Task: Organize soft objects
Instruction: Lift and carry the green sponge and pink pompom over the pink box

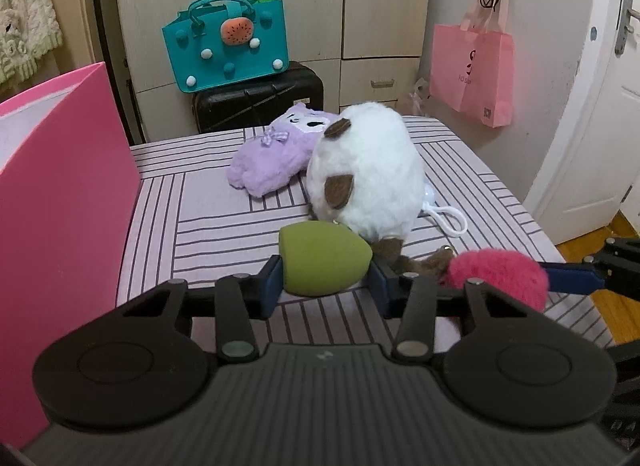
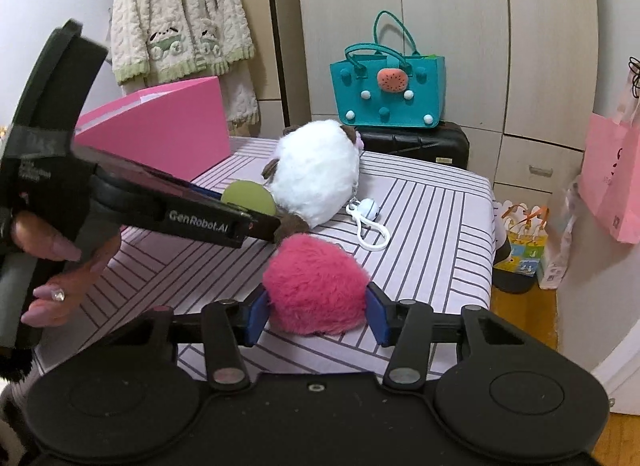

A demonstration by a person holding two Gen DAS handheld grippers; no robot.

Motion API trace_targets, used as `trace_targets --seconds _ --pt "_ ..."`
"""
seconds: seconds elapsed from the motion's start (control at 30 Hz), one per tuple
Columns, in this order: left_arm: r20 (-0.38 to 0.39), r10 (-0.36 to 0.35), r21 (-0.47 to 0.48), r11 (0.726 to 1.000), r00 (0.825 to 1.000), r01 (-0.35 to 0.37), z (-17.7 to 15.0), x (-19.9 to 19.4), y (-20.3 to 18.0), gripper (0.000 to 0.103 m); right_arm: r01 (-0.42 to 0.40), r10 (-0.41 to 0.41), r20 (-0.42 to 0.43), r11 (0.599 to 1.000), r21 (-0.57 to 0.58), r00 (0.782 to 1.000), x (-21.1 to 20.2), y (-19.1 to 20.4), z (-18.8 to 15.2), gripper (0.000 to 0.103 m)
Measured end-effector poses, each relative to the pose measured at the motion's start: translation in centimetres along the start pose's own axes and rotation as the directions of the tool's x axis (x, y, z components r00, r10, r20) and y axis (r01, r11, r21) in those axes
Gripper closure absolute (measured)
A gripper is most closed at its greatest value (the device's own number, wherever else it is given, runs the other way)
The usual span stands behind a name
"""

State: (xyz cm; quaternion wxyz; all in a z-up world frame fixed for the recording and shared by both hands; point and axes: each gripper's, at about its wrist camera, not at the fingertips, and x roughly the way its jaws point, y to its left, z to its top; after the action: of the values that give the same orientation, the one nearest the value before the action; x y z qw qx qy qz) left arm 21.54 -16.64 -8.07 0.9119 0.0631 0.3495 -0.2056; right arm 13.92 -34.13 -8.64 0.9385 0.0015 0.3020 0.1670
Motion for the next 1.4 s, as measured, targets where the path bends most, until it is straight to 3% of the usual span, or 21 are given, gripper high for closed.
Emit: trace_targets --seconds 0.43,0.77,1.2,1.4 --pt "-0.007 -0.077 -0.003 0.997 0.997 0.077 -2.0 -3.9 0.2 0.06 0.017 -0.018 0.021 0.999 0.049 1.0 -2.2 1.1 -0.5 0.052" --pt "-0.012 -0.176 0.044 0.983 0.984 0.177 -3.6 -7.9 -0.1 0.06 0.014 -0.014 -0.044 1.0 0.009 0.999 -3.6 2.8 -1.1 0.052" --pt "-0.101 -0.224 0.111 0.966 0.969 0.235 -5.8 -11.7 0.9 0.06 -0.092 0.101 -0.144 0.993 0.069 0.984 -5.0 4.4 -1.4 0.052" --pt "-0.178 -0.305 0.066 0.945 0.936 0.321 -6.5 -13.1 2.5 0.06 -0.142 0.156 -0.182 0.986 0.085 0.971 -5.1 5.7 -0.6 0.052"
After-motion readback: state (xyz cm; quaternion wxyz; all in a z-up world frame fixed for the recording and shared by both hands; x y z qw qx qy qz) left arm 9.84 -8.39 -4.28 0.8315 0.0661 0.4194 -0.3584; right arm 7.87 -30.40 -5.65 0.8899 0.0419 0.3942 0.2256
